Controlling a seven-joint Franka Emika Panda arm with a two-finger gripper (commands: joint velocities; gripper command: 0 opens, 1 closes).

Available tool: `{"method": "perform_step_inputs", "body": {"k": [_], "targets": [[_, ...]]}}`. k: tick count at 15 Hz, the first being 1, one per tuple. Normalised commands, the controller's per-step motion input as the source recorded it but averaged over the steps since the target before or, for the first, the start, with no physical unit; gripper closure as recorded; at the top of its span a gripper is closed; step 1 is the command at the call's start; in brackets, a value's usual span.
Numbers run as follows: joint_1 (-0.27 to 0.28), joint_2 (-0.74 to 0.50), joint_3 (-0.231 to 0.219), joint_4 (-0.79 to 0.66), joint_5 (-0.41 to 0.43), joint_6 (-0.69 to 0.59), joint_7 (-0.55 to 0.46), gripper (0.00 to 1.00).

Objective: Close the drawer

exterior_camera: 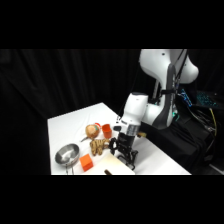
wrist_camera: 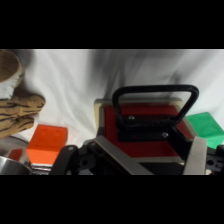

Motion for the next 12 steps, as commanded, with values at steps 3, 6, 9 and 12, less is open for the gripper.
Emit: {"method": "perform_step_inputs", "body": {"k": [3, 6, 9, 12], "targets": [[0.136, -0.21, -0.262, -0.05, -0.069, -0.40, 0.08, 0.00], [0.204, -0.40, -0.354, -0.12, -0.095, -0.54, 0.08, 0.00], [0.143, -0.54, -0.236, -0.12, -0.208, -0.64, 0.15, 0.00], [0.028, -0.57, -0.035, -0.05, -0.239, -0.67, 0.17, 0.00]]}}
